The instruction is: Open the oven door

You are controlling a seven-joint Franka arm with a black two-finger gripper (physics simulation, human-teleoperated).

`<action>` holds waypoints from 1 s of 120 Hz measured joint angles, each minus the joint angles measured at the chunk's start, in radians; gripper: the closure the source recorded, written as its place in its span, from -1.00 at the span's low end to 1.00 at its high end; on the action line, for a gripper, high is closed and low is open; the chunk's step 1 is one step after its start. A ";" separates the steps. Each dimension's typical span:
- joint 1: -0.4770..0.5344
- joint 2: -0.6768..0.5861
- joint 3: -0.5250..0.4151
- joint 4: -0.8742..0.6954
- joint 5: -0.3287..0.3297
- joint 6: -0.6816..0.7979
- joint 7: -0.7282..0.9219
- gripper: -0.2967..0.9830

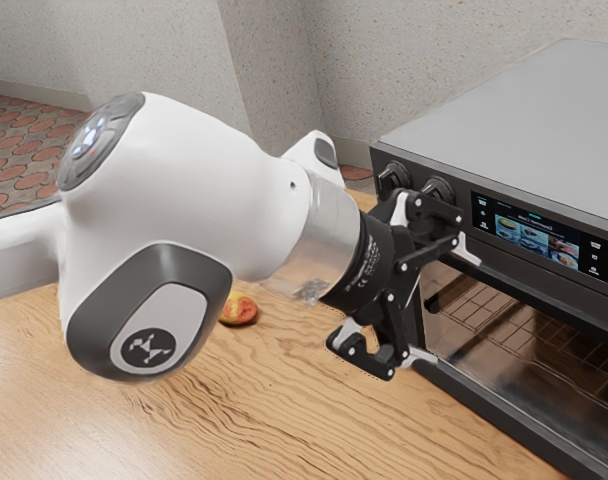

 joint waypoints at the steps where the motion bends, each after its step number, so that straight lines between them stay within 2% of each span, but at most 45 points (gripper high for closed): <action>1: 0.000 0.004 0.000 0.004 0.000 0.000 -0.002 -0.53; 120: 0.010 0.143 0.027 0.094 -0.009 -0.004 -0.060 -0.53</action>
